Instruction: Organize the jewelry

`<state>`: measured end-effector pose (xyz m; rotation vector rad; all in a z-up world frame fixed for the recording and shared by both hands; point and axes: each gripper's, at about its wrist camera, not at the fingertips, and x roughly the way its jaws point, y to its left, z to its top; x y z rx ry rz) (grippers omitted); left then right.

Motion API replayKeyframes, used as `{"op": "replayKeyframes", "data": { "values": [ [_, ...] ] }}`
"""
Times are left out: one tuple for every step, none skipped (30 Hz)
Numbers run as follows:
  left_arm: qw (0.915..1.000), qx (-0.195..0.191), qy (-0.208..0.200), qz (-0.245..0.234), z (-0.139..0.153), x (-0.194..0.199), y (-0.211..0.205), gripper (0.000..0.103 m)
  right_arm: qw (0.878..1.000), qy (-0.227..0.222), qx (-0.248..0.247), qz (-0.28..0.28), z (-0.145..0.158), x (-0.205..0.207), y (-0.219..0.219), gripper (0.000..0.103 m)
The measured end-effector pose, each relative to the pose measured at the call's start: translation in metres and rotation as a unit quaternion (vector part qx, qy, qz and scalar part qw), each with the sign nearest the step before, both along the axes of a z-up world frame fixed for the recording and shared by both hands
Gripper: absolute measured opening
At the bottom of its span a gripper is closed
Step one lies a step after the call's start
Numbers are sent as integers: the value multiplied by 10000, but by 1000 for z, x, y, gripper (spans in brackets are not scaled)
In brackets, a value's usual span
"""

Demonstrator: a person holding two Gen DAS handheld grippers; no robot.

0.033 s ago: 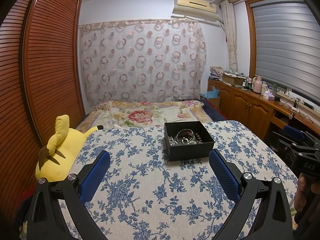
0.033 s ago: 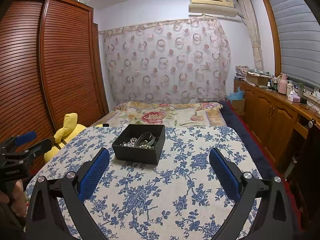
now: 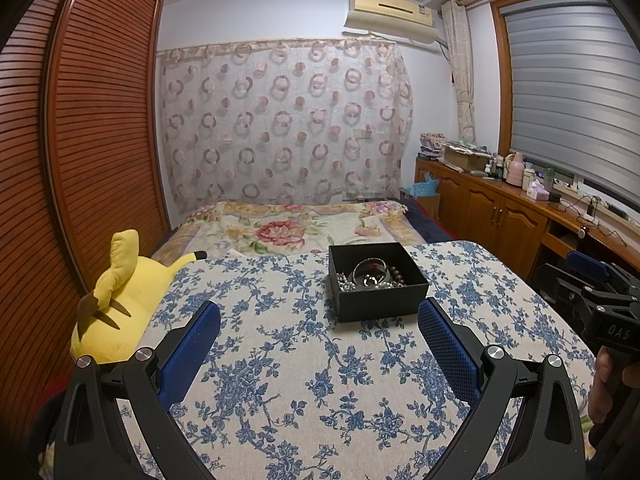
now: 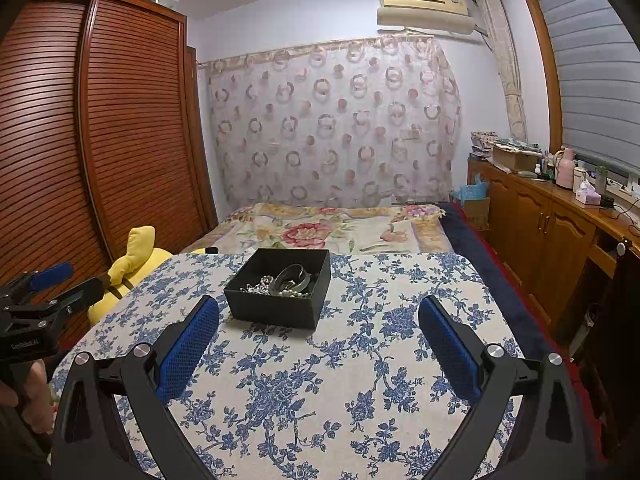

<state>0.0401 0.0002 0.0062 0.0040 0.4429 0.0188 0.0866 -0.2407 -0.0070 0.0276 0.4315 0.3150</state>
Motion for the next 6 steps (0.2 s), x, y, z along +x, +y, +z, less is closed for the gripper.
{"op": "replayKeyframes", "data": {
  "values": [
    [10000, -4, -4, -3, 1, 0, 0, 95, 10000, 0, -2, -2, 0, 0, 0, 101],
    [10000, 1, -3, 4, 2, -1, -1, 95, 10000, -2, -2, -1, 0, 0, 0, 101],
    [10000, 5, -3, 2, 2, 0, -1, 95, 10000, -3, -2, 1, 0, 0, 0, 101],
    [10000, 8, -7, -4, 2, -1, -1, 95, 10000, -1, -2, 0, 0, 0, 0, 101],
    [10000, 8, -5, 1, 2, -1, -1, 95, 10000, 1, -2, -1, 0, 0, 0, 101],
    [10000, 3, -3, -3, 2, -1, -1, 95, 10000, 0, -1, 0, 0, 0, 0, 101]
  ]
}}
